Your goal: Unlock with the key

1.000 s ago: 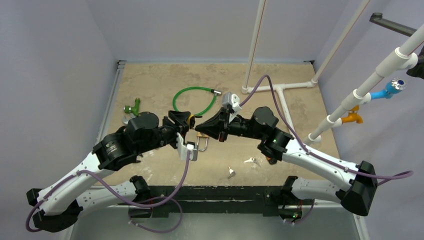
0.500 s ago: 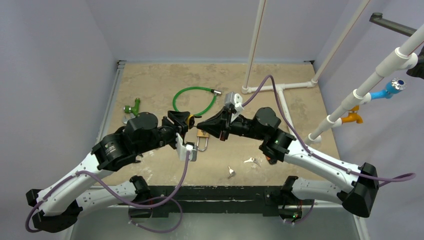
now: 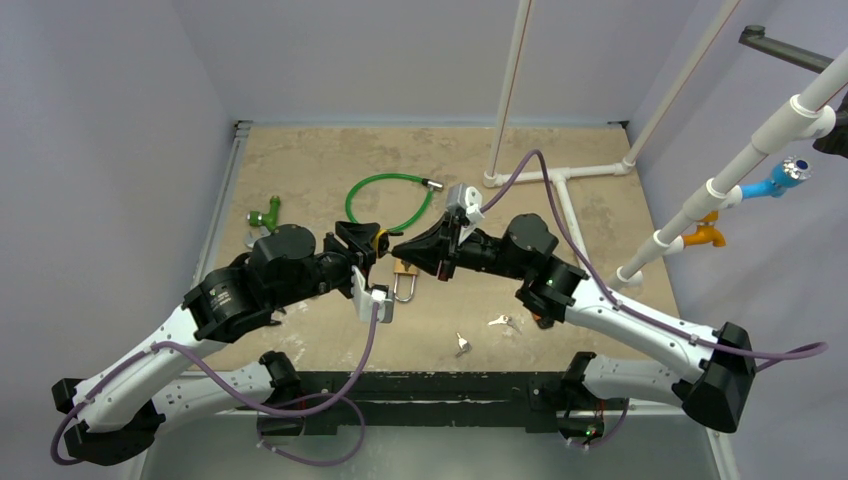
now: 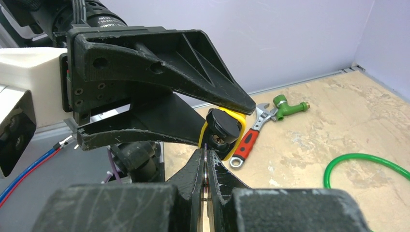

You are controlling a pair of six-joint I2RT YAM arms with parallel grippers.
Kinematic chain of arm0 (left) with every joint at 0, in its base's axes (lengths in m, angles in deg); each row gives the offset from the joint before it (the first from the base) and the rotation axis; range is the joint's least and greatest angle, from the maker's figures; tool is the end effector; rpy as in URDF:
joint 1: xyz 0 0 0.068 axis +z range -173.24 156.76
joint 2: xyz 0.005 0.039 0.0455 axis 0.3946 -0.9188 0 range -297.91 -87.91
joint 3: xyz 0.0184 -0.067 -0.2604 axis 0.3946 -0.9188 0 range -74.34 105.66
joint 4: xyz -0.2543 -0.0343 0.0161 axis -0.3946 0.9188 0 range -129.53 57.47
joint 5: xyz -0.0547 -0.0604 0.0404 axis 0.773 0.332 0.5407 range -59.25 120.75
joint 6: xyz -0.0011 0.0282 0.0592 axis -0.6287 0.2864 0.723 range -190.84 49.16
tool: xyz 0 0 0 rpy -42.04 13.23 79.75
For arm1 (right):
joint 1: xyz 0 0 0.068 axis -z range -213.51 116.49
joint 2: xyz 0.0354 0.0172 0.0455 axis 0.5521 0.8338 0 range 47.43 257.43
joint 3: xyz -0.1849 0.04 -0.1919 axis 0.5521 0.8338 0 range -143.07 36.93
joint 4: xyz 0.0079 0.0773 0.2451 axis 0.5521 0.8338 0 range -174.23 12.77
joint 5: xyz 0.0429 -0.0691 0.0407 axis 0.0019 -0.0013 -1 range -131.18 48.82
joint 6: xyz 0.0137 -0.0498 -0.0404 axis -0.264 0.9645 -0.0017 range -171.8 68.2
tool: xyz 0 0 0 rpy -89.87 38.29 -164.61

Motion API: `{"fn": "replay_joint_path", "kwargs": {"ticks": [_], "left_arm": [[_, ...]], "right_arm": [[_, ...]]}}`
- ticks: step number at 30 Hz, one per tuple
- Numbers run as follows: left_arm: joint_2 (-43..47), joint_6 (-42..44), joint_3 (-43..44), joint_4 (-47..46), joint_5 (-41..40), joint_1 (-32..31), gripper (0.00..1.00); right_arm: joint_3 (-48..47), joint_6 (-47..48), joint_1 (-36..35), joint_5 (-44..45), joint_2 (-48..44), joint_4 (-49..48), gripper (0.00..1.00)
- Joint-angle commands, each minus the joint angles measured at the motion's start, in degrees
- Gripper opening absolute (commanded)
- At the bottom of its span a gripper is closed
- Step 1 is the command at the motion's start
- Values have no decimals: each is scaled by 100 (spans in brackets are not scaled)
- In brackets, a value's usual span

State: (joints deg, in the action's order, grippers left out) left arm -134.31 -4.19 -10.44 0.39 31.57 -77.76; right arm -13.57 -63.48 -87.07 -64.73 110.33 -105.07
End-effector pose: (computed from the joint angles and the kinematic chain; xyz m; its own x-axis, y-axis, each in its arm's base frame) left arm 0.0966 -0.1369 0.3838 0.6669 0.6460 -0.3714 0.5289 -0.0593 0.8466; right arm 0.1431 0.2286 0.3703 -0.1115 0.1615 -0.9805 -0.9697 0.1980 0.1429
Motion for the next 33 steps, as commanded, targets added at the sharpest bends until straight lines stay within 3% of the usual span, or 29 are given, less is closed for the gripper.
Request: {"fn": "replay_joint_path", "kwargs": {"ticks": [1, 33], "left_arm": [[66, 40, 200, -486, 10, -15, 0], [110, 85, 217, -431, 32, -23, 0]], "right_arm": [[-92, 6, 34, 39, 77, -346, 0], [-37, 83, 57, 232, -47, -314, 0]]}}
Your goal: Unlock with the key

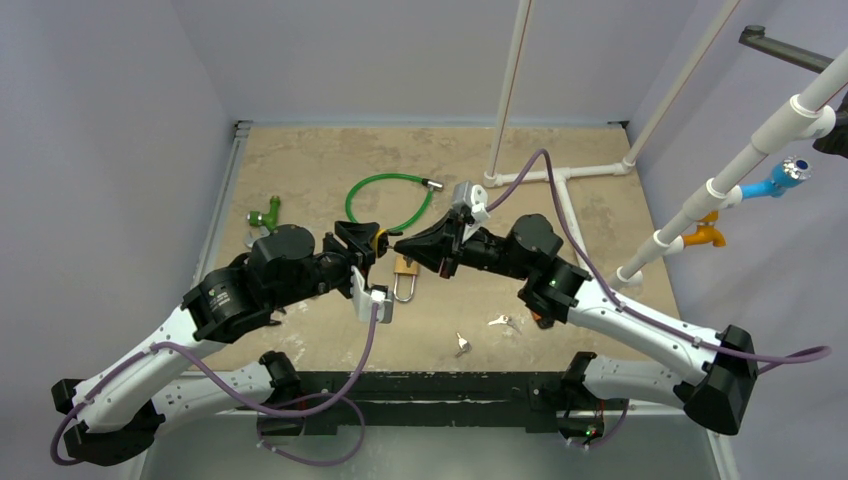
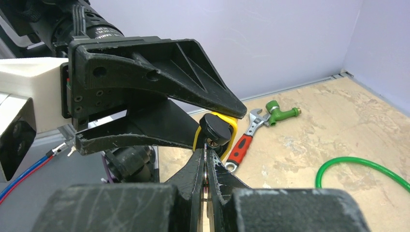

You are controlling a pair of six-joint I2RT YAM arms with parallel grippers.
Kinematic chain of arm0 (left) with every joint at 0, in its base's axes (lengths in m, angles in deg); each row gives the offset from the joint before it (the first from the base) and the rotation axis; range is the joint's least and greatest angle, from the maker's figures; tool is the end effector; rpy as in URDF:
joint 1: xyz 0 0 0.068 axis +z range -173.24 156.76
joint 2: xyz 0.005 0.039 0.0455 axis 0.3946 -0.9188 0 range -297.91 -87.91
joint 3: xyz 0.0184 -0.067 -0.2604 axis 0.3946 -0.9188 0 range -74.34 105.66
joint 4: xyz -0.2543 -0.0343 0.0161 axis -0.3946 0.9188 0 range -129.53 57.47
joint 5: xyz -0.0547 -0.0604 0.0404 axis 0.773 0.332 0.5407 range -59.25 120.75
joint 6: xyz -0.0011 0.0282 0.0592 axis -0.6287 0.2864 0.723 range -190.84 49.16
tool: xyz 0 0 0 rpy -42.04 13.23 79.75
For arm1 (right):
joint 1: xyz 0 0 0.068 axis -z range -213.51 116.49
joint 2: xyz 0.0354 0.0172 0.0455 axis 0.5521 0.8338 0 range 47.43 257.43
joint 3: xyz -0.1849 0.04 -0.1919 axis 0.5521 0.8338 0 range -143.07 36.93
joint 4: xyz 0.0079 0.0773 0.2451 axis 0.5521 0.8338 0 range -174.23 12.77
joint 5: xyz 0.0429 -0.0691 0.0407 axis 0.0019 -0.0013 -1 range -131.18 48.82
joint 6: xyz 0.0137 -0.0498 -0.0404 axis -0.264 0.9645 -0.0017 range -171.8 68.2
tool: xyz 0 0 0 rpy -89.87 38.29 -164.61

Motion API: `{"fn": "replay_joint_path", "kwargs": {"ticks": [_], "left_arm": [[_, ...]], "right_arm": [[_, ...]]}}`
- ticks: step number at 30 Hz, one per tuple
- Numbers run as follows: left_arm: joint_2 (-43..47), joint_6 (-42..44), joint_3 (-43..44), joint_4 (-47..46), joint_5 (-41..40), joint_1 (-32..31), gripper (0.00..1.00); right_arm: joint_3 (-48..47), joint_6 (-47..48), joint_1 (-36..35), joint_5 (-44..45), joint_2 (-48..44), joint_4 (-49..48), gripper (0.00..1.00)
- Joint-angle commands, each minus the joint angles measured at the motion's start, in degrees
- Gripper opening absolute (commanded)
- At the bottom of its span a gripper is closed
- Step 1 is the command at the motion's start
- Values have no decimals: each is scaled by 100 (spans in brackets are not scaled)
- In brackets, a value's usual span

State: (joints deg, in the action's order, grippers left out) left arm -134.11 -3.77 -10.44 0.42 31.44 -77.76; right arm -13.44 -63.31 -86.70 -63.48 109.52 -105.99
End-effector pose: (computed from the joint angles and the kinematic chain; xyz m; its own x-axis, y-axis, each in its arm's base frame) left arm 0.0962 -0.1361 0.3843 0.6703 0.6463 -0.3648 0.5221 -0.0613 0.8507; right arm 0.1433 0.2243 0.3749 -0.0902 0.1877 -0.9781 -0.9660 0.2223 0.1317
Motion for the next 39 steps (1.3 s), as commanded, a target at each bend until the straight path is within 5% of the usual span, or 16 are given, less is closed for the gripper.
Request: {"fn": "replay_joint_path", "kwargs": {"ticks": [1, 39], "left_arm": [[86, 39, 219, -433, 50, -23, 0], [47, 52, 205, -459, 114, -23, 0]], "right_arm": [[-54, 61, 19, 112, 45, -235, 0], [-247, -16, 19, 150, 425, -627, 0]]}}
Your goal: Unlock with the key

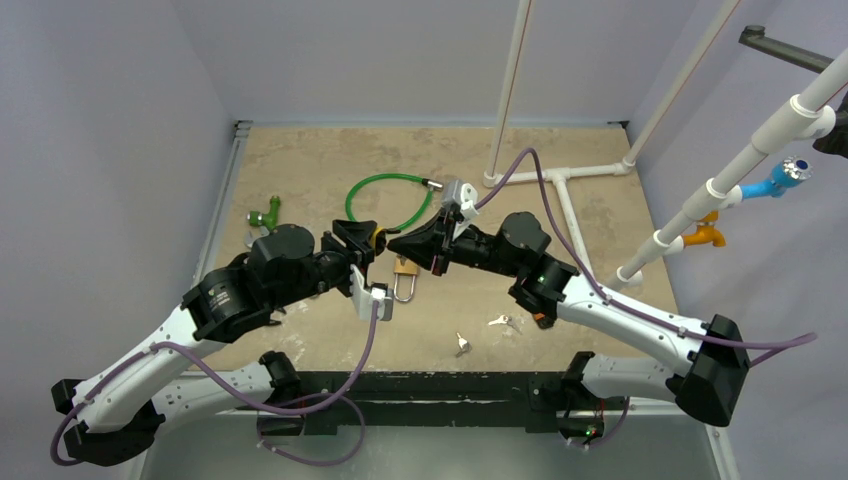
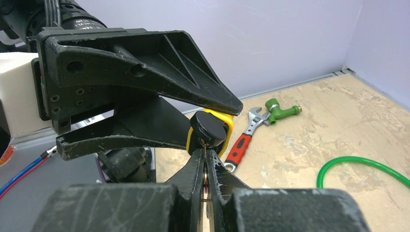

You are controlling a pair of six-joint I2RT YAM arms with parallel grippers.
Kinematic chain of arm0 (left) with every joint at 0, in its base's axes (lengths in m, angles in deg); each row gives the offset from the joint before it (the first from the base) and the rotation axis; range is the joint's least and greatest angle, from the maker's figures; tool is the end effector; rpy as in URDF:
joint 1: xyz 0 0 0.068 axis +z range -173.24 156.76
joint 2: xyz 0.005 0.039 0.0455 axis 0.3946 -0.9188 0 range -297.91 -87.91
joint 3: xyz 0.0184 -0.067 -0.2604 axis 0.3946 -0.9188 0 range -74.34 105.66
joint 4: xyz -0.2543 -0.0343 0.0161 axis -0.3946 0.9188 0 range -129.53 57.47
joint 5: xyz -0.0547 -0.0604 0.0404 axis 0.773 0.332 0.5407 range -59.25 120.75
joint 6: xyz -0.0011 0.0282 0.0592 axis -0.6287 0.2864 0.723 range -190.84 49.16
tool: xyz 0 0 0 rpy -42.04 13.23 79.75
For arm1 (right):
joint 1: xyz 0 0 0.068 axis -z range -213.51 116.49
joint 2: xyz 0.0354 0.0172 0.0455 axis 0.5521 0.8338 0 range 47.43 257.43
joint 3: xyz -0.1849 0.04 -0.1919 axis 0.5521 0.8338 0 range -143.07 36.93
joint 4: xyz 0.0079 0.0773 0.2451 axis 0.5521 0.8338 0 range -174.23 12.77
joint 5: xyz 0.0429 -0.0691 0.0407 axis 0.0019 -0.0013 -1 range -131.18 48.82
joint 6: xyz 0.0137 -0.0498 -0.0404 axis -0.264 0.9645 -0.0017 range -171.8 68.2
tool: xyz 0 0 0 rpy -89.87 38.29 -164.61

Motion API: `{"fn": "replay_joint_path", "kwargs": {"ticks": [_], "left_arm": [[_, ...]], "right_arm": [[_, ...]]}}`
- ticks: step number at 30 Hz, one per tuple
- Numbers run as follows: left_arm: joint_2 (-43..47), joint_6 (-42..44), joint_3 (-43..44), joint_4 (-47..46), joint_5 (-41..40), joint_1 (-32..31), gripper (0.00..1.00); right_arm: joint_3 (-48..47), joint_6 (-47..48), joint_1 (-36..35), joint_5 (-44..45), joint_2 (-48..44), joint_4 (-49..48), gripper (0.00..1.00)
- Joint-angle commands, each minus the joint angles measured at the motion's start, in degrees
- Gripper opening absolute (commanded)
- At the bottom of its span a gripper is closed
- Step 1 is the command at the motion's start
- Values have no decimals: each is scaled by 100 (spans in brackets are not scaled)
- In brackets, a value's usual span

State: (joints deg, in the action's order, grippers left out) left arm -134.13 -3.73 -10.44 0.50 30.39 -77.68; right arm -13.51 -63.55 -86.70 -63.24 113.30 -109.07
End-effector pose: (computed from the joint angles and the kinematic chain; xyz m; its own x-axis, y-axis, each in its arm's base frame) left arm 0.0971 -0.1354 0.3841 0.6603 0.6604 -0.3575 0.5187 -0.0569 0.8531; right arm 0.1530 0.2369 0.3651 -0.1004 0.1809 -0.9784 -0.9637 0.2267 0.1408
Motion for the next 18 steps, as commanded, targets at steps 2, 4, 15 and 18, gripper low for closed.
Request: {"fn": "replay_joint_path", "kwargs": {"ticks": [2, 4, 15, 18], "left_arm": [[52, 40, 210, -455, 256, -32, 0], [52, 24, 211, -447, 293, -36, 0], [7, -419, 259, -372, 402, -33, 0], [13, -411, 226, -300, 450, -32, 0]], "right_arm": [[-258, 14, 19, 140, 62, -352, 0], [-256, 2, 19, 166, 75, -416, 0], [-110, -95, -16, 309, -10, -782, 0], [-73, -86, -16, 392, -54, -811, 0]]}}
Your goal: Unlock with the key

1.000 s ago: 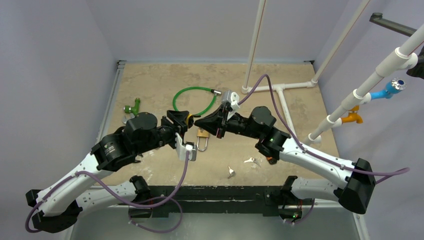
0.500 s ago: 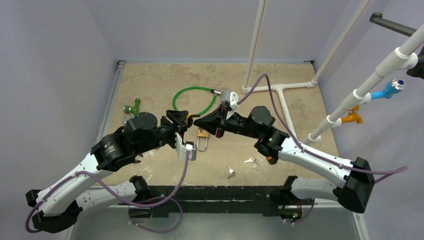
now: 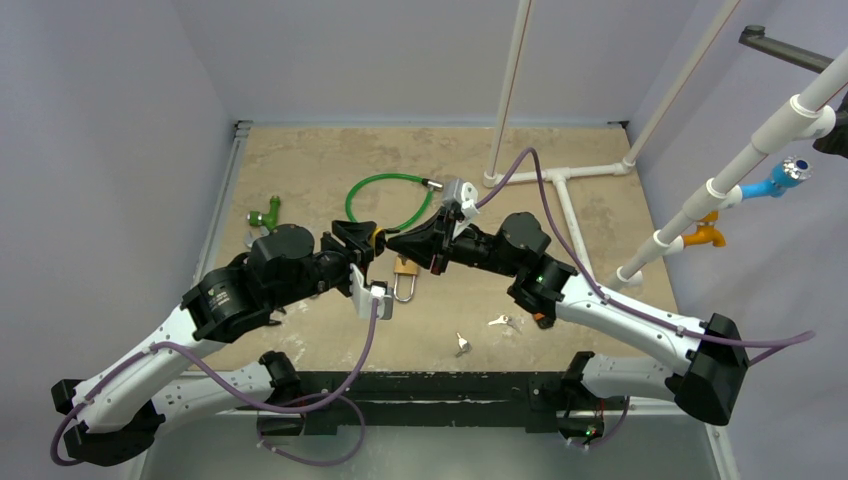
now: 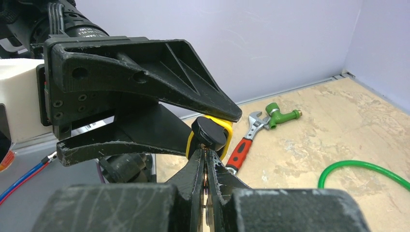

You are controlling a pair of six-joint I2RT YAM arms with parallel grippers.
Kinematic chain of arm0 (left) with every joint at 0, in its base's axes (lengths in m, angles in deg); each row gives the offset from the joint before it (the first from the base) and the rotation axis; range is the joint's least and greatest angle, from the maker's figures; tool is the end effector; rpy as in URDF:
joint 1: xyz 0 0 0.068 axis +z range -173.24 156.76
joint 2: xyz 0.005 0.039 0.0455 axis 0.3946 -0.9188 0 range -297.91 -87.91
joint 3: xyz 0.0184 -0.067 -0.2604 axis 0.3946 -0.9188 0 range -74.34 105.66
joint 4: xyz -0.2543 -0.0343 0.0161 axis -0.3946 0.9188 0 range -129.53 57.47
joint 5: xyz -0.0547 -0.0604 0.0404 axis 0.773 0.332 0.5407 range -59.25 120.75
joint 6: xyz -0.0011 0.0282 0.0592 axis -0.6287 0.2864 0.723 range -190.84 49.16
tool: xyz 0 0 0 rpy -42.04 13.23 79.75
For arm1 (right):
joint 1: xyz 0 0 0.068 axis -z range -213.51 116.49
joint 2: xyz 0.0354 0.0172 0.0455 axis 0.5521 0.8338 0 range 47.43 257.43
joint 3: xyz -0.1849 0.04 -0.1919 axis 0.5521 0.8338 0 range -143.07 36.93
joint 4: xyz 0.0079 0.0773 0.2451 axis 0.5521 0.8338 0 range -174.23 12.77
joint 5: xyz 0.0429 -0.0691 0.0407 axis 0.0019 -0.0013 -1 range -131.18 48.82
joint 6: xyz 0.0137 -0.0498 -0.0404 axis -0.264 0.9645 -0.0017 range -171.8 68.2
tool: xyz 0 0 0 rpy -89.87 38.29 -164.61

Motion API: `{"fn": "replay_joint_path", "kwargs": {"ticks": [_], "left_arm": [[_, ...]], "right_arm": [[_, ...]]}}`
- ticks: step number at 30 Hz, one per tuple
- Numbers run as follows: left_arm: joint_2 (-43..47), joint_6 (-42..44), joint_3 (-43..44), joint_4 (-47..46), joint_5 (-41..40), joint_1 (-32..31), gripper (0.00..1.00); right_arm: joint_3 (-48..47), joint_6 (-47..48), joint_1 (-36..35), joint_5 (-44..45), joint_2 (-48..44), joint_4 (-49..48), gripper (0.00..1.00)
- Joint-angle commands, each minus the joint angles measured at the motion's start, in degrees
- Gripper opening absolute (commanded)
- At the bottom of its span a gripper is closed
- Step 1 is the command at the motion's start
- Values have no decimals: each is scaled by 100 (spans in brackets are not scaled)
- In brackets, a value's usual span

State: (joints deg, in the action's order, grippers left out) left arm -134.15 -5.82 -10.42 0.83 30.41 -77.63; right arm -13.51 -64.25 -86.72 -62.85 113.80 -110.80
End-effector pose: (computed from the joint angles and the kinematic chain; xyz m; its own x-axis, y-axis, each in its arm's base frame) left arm 0.0971 -0.1352 0.3835 0.6393 0.6642 -0.3876 0.5454 -0.0363 0.8374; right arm 0.1542 0.2381 0.3665 -0.0994 0.2018 -0.9744 -0.9628 0.2279 0.1454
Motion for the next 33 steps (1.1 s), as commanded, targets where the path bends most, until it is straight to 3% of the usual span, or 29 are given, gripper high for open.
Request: {"fn": "replay_joint_path", "kwargs": {"ticks": [1, 25, 33], "left_arm": [[28, -180, 204, -333, 455, -36, 0], [18, -248, 111, -565, 409, -36, 0], [47, -683, 104, -778, 323, -41, 0]], "right_arm": [[-76, -1, -14, 356, -106, -628, 0], [-68, -311, -31, 226, -156, -785, 0], [182, -623, -109, 124, -42, -1037, 0]]}}
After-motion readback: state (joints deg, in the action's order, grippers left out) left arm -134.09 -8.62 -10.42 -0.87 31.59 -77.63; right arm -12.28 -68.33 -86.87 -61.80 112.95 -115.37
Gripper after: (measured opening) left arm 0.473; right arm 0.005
